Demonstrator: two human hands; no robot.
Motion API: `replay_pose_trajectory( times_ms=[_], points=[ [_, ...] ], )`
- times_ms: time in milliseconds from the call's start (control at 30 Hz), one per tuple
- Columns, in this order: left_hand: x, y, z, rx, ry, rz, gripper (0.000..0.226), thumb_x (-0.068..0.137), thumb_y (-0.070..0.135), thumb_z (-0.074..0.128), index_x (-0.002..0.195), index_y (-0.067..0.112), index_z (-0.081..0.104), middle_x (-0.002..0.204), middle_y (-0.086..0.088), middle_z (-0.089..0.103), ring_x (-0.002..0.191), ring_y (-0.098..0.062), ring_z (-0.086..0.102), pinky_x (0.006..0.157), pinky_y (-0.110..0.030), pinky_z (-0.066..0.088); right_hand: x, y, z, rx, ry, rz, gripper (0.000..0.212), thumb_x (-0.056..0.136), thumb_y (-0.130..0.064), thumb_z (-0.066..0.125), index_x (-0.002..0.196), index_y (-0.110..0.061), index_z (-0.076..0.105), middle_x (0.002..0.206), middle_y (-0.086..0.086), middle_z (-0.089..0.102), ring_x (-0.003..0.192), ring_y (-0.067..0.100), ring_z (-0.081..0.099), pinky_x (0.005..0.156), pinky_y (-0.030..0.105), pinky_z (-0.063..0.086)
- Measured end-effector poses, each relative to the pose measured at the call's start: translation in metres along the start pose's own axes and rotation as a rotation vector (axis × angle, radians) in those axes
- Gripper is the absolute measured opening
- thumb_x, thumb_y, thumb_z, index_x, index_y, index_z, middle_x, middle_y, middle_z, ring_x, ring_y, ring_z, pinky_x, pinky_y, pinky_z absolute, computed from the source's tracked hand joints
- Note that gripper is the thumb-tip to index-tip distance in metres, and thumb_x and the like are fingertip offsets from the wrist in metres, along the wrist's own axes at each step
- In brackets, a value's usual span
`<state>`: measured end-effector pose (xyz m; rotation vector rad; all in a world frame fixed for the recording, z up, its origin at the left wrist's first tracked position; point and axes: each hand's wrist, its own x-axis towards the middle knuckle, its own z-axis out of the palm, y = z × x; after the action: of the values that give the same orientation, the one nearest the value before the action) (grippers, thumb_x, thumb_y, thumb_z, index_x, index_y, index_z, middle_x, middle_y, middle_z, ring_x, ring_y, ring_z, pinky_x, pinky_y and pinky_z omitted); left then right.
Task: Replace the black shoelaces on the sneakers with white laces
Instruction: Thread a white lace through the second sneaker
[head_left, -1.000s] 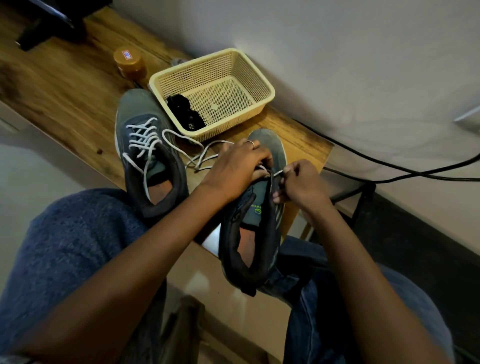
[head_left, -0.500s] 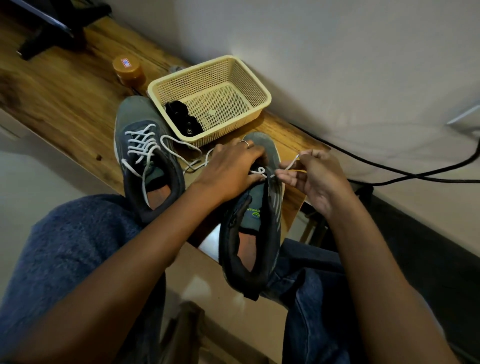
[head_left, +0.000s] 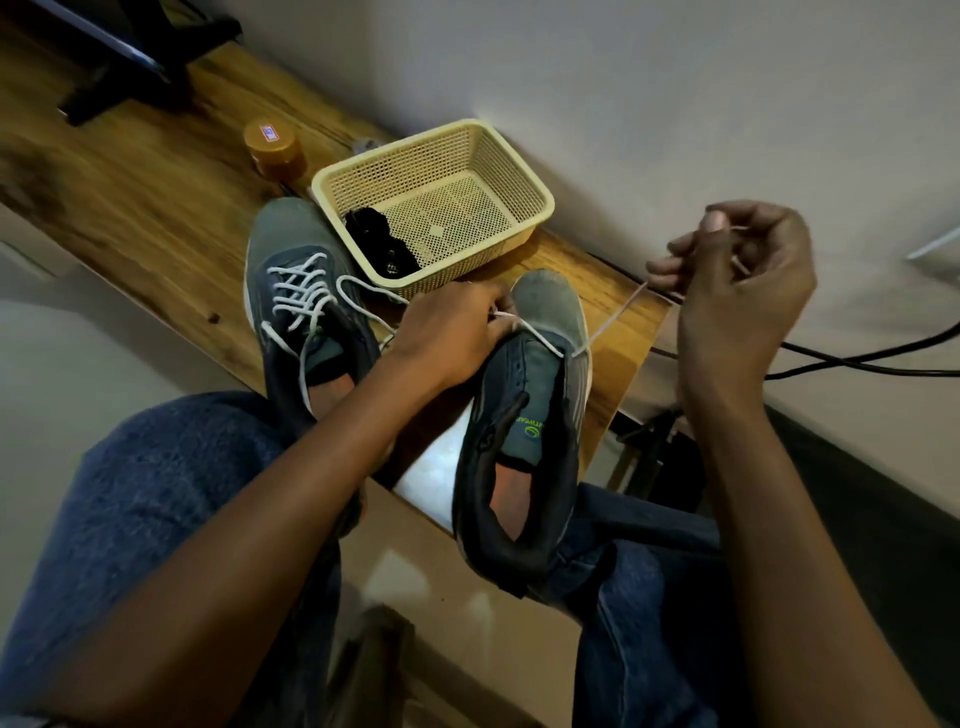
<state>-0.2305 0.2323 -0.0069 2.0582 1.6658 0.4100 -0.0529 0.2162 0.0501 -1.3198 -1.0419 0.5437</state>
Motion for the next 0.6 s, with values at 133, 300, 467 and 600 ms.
replay_pose_trajectory(
  times_ms=[133,300,467,600],
  points=[
    [0.000,0.001,-0.004,-0.041,0.008,-0.015,0.021,0.093,0.043,0.057,0.103,0.026,0.065,0.104,-0.001,0.070,0.102,-0.025,0.061,0.079,-0.032,0.039,0.001,0.009,-0.005,-0.240,-0.118,-0.034,0.007,0.096,-0.011,0.051,0.102,-0.014,0.052,0.089,0.002,0.062,0.078,0.018,0.067,0.069,0.028,0.055],
    [0.000,0.004,-0.007,-0.112,0.053,-0.017,0.017,0.091,0.045,0.058,0.095,0.029,0.064,0.092,0.004,0.068,0.092,-0.021,0.061,0.070,-0.028,0.033,-0.003,0.030,-0.005,-0.795,-0.770,0.154,0.024,0.087,-0.005,0.063,0.108,-0.015,0.068,0.100,0.002,0.066,0.085,0.010,0.057,0.074,0.022,0.043],
    [0.002,0.002,-0.007,-0.110,0.040,-0.010,0.016,0.090,0.045,0.058,0.093,0.030,0.064,0.087,0.008,0.065,0.085,-0.016,0.058,0.070,-0.028,0.032,-0.011,0.036,0.000,-0.972,-0.821,0.146,0.008,0.083,-0.013,0.073,0.092,-0.013,0.073,0.097,0.008,0.071,0.087,0.020,0.063,0.071,0.026,0.044],
    [0.002,0.000,-0.007,-0.106,0.022,-0.006,0.015,0.091,0.046,0.058,0.090,0.031,0.062,0.082,0.012,0.059,0.077,-0.009,0.049,0.069,-0.026,0.030,-0.010,0.034,-0.002,-1.012,-0.739,0.100,0.010,0.084,-0.017,0.071,0.075,-0.018,0.067,0.081,0.005,0.067,0.076,0.020,0.061,0.064,0.028,0.041]
  ],
)
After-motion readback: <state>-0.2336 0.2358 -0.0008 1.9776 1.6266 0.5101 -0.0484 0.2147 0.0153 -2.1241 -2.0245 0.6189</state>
